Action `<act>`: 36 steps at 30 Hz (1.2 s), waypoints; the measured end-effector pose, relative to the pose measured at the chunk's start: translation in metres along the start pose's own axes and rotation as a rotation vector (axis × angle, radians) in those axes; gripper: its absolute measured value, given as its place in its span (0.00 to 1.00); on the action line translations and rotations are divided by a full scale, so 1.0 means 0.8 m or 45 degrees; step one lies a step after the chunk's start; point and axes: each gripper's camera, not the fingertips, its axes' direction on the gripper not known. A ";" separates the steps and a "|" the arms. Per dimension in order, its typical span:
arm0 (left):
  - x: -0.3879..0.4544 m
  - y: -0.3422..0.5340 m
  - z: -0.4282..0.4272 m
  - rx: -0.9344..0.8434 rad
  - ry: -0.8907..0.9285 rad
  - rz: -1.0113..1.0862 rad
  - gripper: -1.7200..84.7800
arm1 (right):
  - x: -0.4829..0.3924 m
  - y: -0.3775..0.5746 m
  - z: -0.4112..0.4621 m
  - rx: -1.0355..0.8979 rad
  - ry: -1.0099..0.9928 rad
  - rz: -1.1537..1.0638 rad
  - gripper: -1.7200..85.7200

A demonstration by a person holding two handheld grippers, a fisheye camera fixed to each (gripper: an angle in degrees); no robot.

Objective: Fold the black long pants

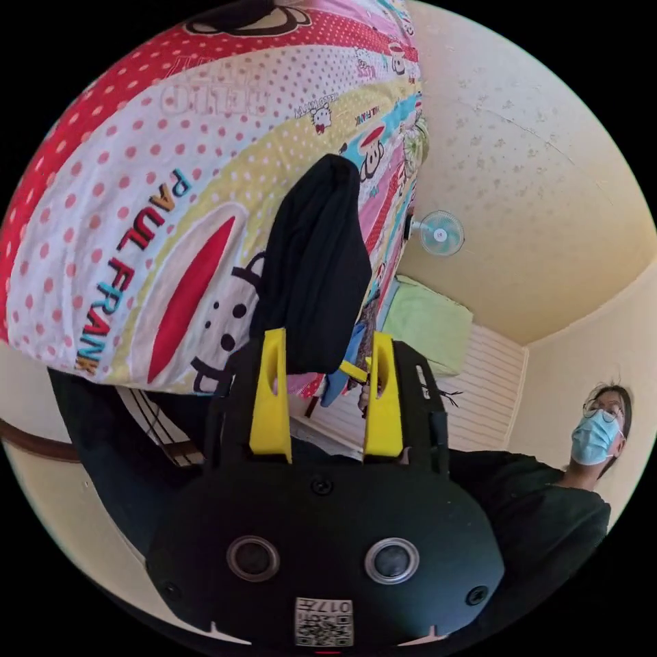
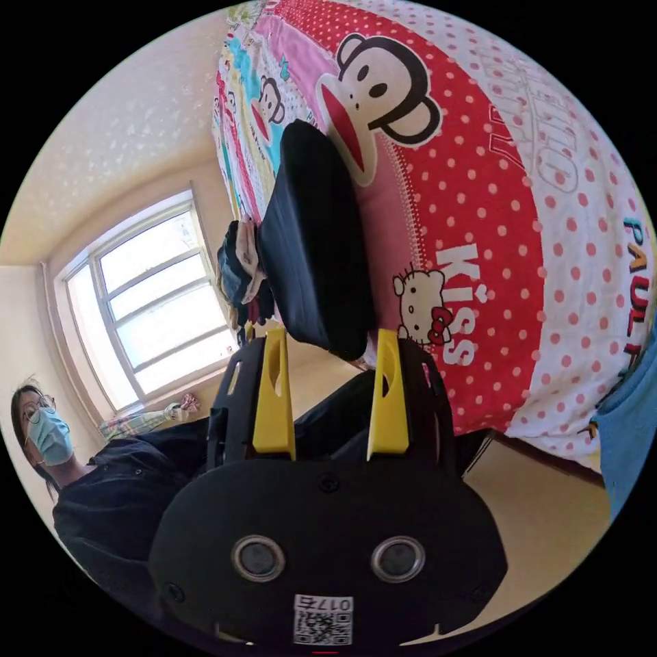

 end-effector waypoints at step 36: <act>0.026 -0.029 0.074 -0.307 -0.427 -0.201 0.14 | 0.013 0.052 -0.097 -0.049 0.008 -0.176 0.22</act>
